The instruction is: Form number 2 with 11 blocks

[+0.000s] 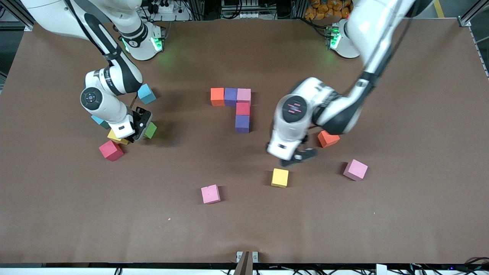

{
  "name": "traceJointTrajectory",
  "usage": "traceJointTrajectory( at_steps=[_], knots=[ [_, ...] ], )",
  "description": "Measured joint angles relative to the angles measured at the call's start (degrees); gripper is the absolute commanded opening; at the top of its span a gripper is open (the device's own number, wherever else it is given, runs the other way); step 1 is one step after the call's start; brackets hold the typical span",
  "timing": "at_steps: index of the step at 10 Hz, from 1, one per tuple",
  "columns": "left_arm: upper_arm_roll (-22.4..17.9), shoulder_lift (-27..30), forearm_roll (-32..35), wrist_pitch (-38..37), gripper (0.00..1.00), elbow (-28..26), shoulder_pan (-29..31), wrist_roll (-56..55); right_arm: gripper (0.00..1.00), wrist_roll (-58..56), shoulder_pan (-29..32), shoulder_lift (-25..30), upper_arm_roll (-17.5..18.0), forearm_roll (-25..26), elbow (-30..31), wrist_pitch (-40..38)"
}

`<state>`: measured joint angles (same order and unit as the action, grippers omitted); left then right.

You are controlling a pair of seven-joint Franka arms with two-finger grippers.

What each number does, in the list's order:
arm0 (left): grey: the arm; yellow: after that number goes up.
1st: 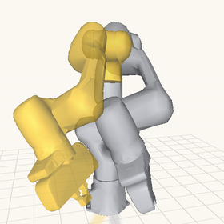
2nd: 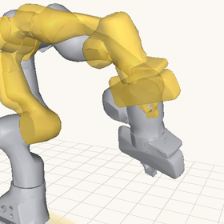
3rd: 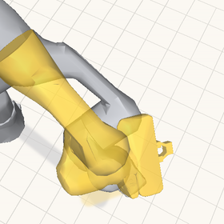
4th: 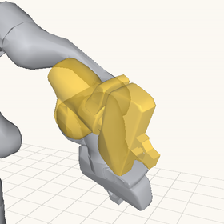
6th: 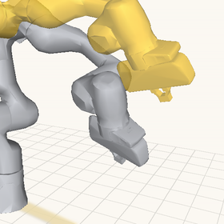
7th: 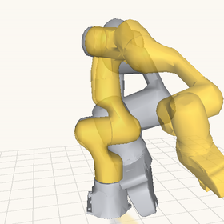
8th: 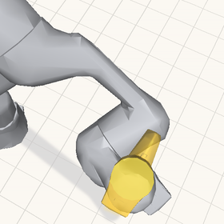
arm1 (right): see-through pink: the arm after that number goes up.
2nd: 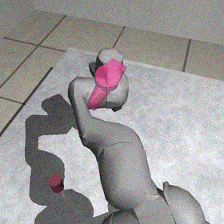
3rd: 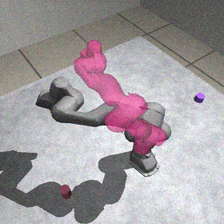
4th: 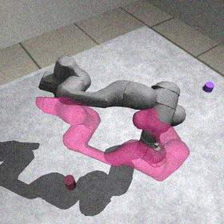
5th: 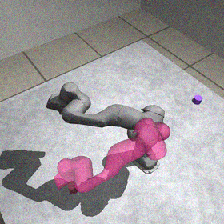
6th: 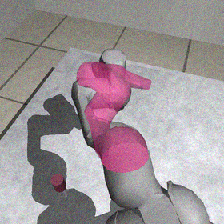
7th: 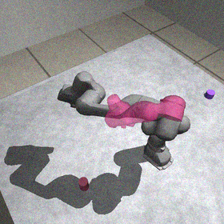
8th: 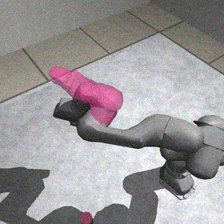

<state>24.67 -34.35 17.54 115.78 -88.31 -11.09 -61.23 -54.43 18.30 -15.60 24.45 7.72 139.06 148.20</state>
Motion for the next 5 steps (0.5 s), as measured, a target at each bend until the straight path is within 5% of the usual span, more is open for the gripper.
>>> traceJointTrajectory(
  at_steps=[2,5],
  knots=[
    [5.29,5.70,-0.02,6.95,1.00,-12.68,11.62,1.81,0.24,0.07,0.09,0.15,0.00,-0.03,0.02,0.12],
    [7.31,10.39,-0.02,11.41,1.00,-25.93,21.69,3.84,0.23,0.05,0.09,1.14,1.07,-0.05,-1.01,0.53]
  ],
)
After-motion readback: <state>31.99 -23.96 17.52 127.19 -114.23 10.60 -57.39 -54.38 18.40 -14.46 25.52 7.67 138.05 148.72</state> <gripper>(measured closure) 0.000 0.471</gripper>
